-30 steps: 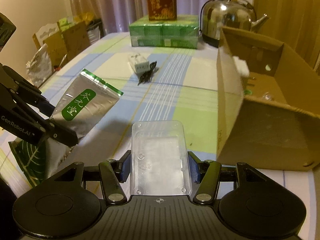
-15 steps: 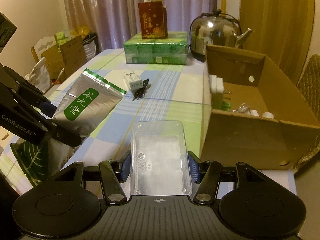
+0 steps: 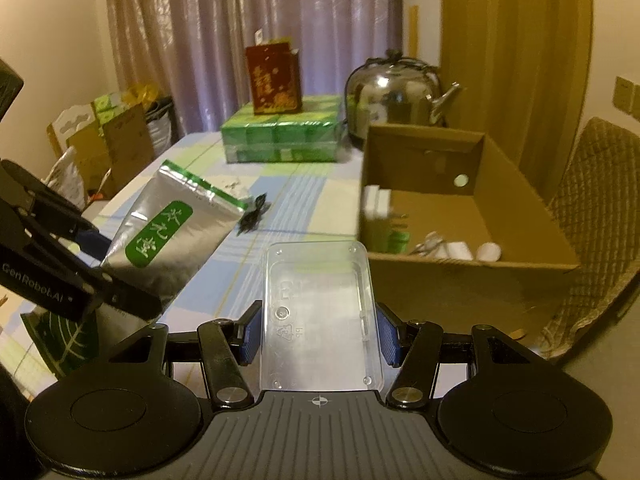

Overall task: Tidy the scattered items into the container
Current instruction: 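Carry the foil tea bag and clear plastic box toward the cardboard box with both grippers, then lower the foil tea bag into the cardboard box and open the left gripper, then lower the clear plastic box into the cardboard box and open the right gripper, then withdraw both grippers from the cardboard box back toward the white medicine box and cable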

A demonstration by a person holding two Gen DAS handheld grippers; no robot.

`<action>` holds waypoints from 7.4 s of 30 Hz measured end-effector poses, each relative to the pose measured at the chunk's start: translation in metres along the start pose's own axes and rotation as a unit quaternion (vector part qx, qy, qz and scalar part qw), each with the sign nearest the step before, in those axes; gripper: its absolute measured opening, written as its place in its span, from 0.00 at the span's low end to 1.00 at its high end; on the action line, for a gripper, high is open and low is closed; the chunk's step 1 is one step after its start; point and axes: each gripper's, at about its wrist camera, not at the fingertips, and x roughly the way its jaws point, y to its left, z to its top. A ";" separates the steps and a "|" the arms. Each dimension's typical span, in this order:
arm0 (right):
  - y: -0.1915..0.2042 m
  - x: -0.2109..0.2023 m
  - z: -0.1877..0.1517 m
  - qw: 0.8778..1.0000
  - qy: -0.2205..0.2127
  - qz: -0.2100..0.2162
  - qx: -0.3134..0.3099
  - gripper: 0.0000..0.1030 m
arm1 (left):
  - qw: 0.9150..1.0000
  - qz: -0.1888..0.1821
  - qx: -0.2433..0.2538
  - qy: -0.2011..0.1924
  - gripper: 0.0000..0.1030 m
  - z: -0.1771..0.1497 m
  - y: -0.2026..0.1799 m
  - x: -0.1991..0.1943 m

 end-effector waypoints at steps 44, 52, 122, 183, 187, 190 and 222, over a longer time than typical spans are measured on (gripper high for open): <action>-0.176 0.079 0.111 0.996 -0.032 -0.070 0.047 0.52 | 0.994 -0.076 -0.056 -0.057 0.44 0.229 -0.026 0.105; -0.193 0.114 0.120 0.996 -0.019 -0.078 0.039 0.52 | 0.991 -0.081 -0.093 -0.046 0.44 0.254 -0.010 0.148; -0.177 0.163 0.132 0.997 0.037 -0.058 0.029 0.70 | 0.990 -0.035 -0.101 -0.091 0.57 0.205 0.044 0.117; 0.051 0.030 0.072 0.995 0.011 0.057 -0.080 0.98 | 0.959 0.145 -0.224 -0.098 0.99 -0.058 0.100 -0.045; 0.056 0.041 0.070 0.994 0.019 0.062 -0.084 0.98 | 0.958 0.144 -0.229 -0.094 0.99 -0.060 0.109 -0.039; 0.059 0.052 0.070 0.994 0.026 0.065 -0.086 0.98 | 0.958 0.145 -0.232 -0.090 0.99 -0.059 0.117 -0.034; 0.062 0.255 0.085 0.996 0.049 0.067 -0.044 0.97 | 0.946 0.155 -0.273 -0.080 0.99 -0.001 0.238 0.093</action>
